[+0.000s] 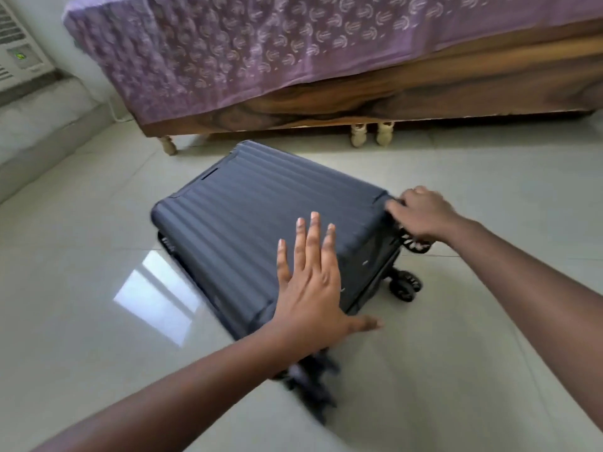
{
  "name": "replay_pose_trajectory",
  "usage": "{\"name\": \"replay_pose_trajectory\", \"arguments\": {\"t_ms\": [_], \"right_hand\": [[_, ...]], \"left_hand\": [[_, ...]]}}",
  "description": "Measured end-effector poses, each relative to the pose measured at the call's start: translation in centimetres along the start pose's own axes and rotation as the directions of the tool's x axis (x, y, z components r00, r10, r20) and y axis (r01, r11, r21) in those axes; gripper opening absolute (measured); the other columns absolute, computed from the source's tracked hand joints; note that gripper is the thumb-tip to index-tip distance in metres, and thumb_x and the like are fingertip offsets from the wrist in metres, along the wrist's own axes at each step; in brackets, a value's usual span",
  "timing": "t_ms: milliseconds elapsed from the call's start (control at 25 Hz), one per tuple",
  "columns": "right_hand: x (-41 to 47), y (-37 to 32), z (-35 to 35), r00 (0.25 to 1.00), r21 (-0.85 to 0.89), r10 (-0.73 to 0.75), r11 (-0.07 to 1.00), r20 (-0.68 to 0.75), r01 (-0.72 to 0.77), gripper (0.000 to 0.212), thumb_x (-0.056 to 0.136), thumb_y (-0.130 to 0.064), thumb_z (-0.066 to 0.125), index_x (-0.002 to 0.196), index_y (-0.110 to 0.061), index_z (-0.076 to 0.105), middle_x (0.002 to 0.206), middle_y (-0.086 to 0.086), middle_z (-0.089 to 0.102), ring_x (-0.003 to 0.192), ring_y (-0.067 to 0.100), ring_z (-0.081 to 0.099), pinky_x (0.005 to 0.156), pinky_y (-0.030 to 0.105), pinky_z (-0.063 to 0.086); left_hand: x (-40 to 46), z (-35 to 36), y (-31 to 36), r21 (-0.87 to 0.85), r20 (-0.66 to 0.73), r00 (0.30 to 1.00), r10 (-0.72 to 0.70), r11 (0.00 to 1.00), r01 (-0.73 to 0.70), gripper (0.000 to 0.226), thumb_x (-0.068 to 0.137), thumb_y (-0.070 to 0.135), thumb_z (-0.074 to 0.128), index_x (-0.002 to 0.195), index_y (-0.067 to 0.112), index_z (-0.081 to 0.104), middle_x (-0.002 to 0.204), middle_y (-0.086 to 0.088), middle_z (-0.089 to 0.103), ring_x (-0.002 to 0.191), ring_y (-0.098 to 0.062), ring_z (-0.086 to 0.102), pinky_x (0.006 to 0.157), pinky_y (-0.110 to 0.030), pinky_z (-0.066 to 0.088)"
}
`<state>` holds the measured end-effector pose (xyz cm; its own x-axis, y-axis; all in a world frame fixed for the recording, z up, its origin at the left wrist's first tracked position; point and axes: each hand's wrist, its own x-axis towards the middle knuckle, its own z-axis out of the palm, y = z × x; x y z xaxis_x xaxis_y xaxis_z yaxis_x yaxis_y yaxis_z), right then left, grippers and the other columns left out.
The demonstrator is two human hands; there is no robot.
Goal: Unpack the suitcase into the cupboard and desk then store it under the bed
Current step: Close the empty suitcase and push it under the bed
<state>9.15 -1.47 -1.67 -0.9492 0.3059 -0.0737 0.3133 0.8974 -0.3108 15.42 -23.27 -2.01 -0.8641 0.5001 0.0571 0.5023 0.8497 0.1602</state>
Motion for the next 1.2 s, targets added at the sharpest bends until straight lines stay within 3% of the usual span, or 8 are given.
{"name": "replay_pose_trajectory", "arguments": {"t_ms": [160,320,440,600,680,960,1080,1200], "right_hand": [[-2.9,1.5,-1.0,0.912,0.521,-0.130,0.848,0.388,-0.100,0.032,0.094,-0.015,0.034,0.088,-0.007,0.064,0.081,0.010,0.059,0.071,0.019,0.052,0.063,0.029,0.043],[-4.4,3.1,5.8,0.865,0.517,-0.180,0.850,0.468,-0.102,0.053,0.088,0.001,0.054,0.137,-0.016,0.043,0.136,0.005,0.048,0.097,0.019,0.056,0.072,0.031,0.052],[-5.0,0.8,10.1,0.755,0.640,-0.333,0.754,0.564,-0.145,0.065,0.090,0.004,0.054,0.145,-0.021,0.030,0.142,0.001,0.041,0.112,0.026,0.057,0.076,0.033,0.055],[-4.9,0.0,11.9,0.841,0.655,-0.349,0.756,0.414,-0.009,0.013,0.095,-0.005,0.049,0.098,-0.012,0.059,0.095,0.007,0.060,0.085,0.023,0.061,0.076,0.039,0.055],[-5.0,0.0,11.9,0.866,0.656,-0.330,0.755,0.376,0.003,0.021,0.095,-0.010,0.050,0.077,-0.017,0.058,0.082,0.005,0.061,0.079,0.022,0.058,0.073,0.038,0.054],[-7.7,-0.1,12.6,0.908,0.136,-0.411,0.898,-0.083,0.419,0.016,0.092,-0.008,0.048,0.094,-0.002,0.063,0.096,0.015,0.060,0.090,0.033,0.057,0.064,0.031,0.037],[-10.7,-3.4,15.9,0.900,0.290,-0.366,0.857,-0.238,0.425,0.015,0.079,-0.005,0.054,0.084,-0.003,0.068,0.081,0.019,0.067,0.073,0.038,0.063,0.058,0.035,0.049],[-12.0,-8.6,19.0,0.948,0.648,-0.290,0.698,-0.134,0.305,0.027,0.083,-0.015,0.040,0.087,-0.001,0.063,0.074,0.014,0.066,0.066,0.033,0.062,0.059,0.043,0.050]], "left_hand": [[0.1,1.2,1.1,0.246,0.013,0.997,0.081,0.966,-0.082,0.135,0.064,0.075,0.059,0.139,0.014,-0.035,0.149,-0.012,-0.038,0.136,-0.030,-0.036,0.112,-0.052,-0.019],[-3.0,2.5,-2.6,0.357,-0.074,0.987,0.141,0.928,-0.106,0.123,0.051,0.062,0.080,0.149,0.022,0.018,0.151,-0.015,0.032,0.136,-0.036,0.036,0.104,-0.057,0.035],[-4.2,2.8,-4.3,0.381,-0.126,0.975,0.183,0.916,-0.123,0.111,0.055,0.060,0.078,0.147,0.025,0.027,0.148,-0.012,0.038,0.132,-0.035,0.042,0.098,-0.055,0.040],[-3.9,3.1,-4.6,0.384,-0.192,0.967,0.170,0.919,-0.085,0.105,0.057,0.053,0.081,0.146,0.026,0.030,0.146,-0.011,0.042,0.131,-0.034,0.044,0.096,-0.053,0.041],[-3.5,3.3,-5.0,0.385,-0.220,0.959,0.181,0.919,-0.085,0.101,0.060,0.049,0.081,0.145,0.026,0.031,0.146,-0.011,0.043,0.131,-0.033,0.045,0.097,-0.051,0.040],[-1.7,3.3,-6.9,0.323,-0.348,0.915,0.204,0.942,-0.087,0.082,0.071,0.046,0.074,0.143,0.027,0.038,0.147,-0.009,0.041,0.133,-0.033,0.041,0.104,-0.052,0.035],[0.6,4.0,-6.7,0.342,-0.335,0.918,0.214,0.935,-0.093,0.081,0.068,0.038,0.078,0.140,0.025,0.043,0.145,-0.011,0.044,0.130,-0.037,0.044,0.103,-0.055,0.037],[2.7,3.7,-7.3,0.265,-0.286,0.940,0.189,0.958,-0.112,0.079,0.068,0.033,0.080,0.139,0.022,0.046,0.144,-0.010,0.045,0.131,-0.038,0.043,0.105,-0.054,0.035]]}}
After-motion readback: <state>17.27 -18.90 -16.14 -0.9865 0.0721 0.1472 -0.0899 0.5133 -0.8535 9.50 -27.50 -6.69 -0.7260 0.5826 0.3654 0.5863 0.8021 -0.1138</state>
